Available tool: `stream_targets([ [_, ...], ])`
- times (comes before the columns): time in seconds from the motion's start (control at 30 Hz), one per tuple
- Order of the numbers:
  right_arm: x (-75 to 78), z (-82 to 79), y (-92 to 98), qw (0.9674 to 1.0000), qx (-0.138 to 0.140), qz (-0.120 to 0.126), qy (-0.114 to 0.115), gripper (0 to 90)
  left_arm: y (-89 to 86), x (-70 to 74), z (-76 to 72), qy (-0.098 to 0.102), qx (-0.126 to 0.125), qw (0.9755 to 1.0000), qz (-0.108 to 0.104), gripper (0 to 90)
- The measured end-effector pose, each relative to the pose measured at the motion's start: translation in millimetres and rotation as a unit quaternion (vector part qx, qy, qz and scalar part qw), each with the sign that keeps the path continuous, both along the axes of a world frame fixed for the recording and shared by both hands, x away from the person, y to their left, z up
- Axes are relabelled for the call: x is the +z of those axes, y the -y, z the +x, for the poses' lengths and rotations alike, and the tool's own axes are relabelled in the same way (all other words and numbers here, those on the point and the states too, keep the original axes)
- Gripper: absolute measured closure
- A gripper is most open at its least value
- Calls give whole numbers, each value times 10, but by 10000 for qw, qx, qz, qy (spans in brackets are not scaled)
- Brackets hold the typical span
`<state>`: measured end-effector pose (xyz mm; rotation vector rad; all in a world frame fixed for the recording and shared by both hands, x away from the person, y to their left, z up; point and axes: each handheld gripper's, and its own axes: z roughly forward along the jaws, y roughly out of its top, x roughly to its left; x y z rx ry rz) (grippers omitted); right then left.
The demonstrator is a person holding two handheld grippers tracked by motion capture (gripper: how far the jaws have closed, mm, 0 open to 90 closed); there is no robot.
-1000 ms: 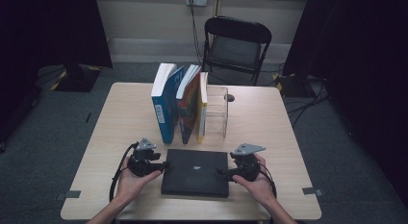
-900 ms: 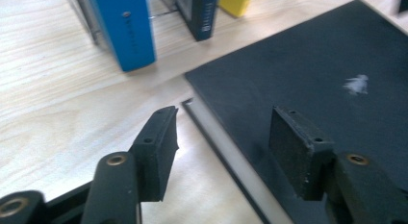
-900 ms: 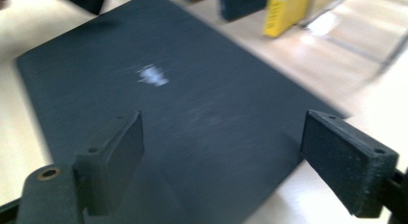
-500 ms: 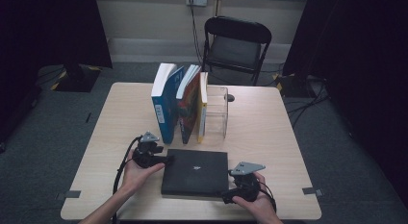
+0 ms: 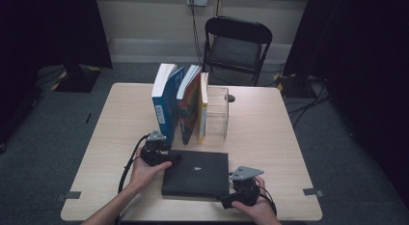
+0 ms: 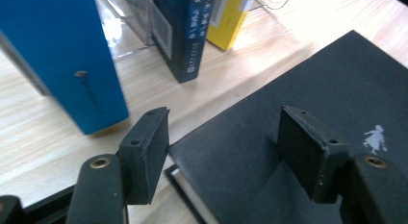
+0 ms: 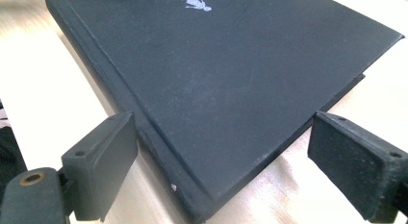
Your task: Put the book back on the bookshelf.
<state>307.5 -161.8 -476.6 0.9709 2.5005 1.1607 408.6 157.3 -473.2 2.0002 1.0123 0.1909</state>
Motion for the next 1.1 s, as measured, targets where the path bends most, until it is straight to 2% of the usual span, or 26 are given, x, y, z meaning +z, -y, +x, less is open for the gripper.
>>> stream_targets([
  [0.03,0,-1,-3,10000,-5,-12,14,99,17,-7,-6,62,28,10000,-5,341],
  [0.17,3,-1,0,10000,-10,-25,-30,101,20,-16,-5,52,41,10000,-53,330],
  [0.2,-1,-2,1,10000,-10,-34,-68,107,19,-15,-4,58,14,10000,-36,328],
  [0.23,-13,2,3,9998,56,-38,-183,144,17,-16,0,74,-21,10000,-15,324],
  [0.27,-28,2,-5,9995,119,-58,-292,140,24,-24,5,81,-20,9999,-63,320],
  [0.37,-47,1,-37,9992,145,-197,-308,122,25,-23,6,78,-54,9999,-41,313],
  [0.53,-43,34,-32,9985,167,-192,-476,121,21,6,40,-59,-209,9998,43,311],
  [0.73,-22,32,-19,9984,242,-212,-458,151,-10,11,2,-76,-221,9997,64,310],
  [0.8,-14,31,-1,9985,263,-187,-449,175,-33,15,-14,-157,-266,9995,54,310],
  [1.1,18,50,95,9984,318,-114,-464,236,-108,34,-210,-245,-352,9990,129,308],
])
